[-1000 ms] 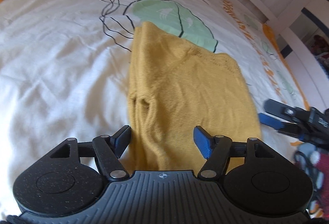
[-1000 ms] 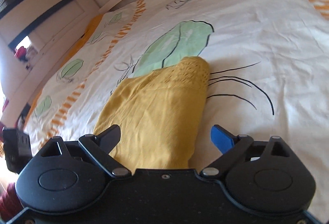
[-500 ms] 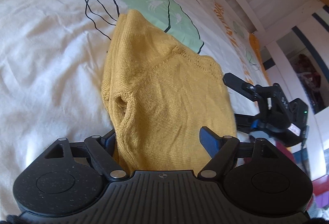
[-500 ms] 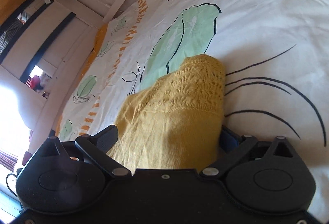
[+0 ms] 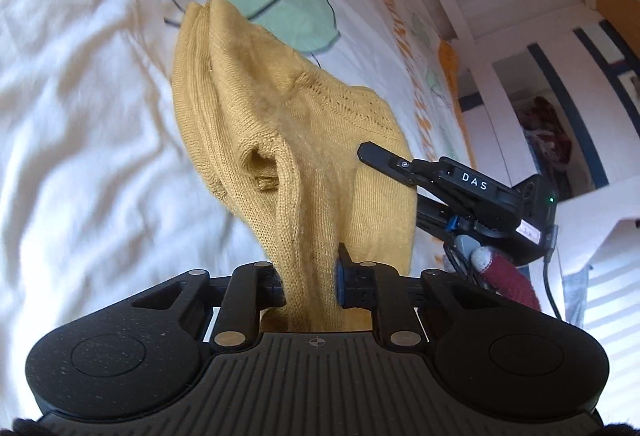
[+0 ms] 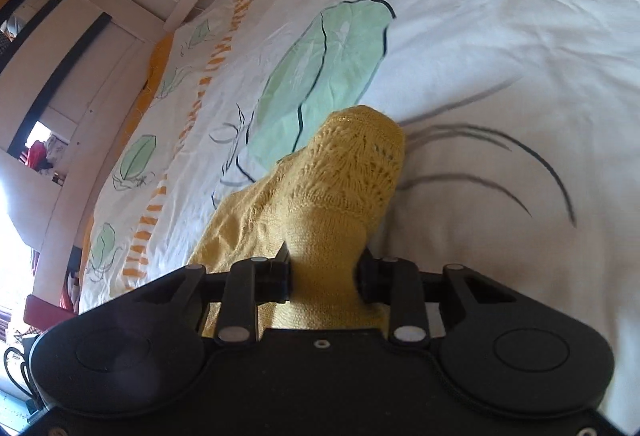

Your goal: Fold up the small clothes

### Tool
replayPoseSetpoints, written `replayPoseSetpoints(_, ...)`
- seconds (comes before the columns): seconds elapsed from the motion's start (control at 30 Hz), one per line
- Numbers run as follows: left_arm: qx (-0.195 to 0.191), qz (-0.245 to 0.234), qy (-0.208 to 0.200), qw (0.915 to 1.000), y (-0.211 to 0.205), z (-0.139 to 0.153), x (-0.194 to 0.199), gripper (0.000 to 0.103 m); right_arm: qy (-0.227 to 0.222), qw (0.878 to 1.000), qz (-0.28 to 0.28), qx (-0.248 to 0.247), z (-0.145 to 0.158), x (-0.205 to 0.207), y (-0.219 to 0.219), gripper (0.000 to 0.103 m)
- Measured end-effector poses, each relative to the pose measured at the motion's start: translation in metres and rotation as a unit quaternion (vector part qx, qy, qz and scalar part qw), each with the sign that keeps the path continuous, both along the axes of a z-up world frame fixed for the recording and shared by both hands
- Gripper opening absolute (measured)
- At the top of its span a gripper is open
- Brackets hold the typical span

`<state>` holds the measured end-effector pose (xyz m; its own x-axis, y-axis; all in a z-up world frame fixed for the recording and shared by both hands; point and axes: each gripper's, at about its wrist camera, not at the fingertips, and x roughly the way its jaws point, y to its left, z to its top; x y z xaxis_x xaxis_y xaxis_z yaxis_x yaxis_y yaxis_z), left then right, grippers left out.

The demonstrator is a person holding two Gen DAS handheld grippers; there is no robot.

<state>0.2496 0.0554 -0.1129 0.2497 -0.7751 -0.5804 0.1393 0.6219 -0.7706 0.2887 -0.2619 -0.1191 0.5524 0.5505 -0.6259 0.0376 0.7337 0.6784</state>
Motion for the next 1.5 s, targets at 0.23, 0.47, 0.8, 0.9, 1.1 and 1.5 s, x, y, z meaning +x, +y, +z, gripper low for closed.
replayPoseSetpoints(0.23, -0.025, -0.049, 0.024, 0.9982, -0.017, 0.006, -0.085, 0.017, 0.038, 0.999, 0.021, 0.003, 0.015, -0.09, -0.018, 0.041)
replayPoseSetpoints(0.47, 0.12, -0.027, -0.047, 0.9913, -0.021, 0.012, -0.147, 0.021, 0.036, 0.999, 0.002, -0.023, 0.013, -0.161, -0.032, 0.047)
replayPoseSetpoints(0.8, 0.296, 0.099, -0.238, 0.9197, -0.023, 0.06, -0.187, 0.049, -0.074, 0.98, -0.061, -0.177, 0.03, -0.202, -0.016, 0.065)
replayPoseSetpoints(0.9, 0.312, 0.105, -0.278, 0.9022, -0.04, 0.07, -0.187, 0.072, -0.108, 0.972, -0.077, -0.196, 0.037, -0.212, -0.011, 0.08)
replayPoseSetpoints(1.1, 0.347, 0.098, -0.27, 0.8928, -0.067, 0.048, -0.164, 0.073, -0.134, 0.955, -0.084, -0.25, 0.043, -0.215, -0.002, 0.102)
replayPoseSetpoints(1.5, 0.367, 0.128, -0.197, 0.9003, -0.048, 0.002, -0.139, 0.091, -0.081, 0.954, -0.089, -0.275, -0.007, -0.188, -0.013, 0.102)
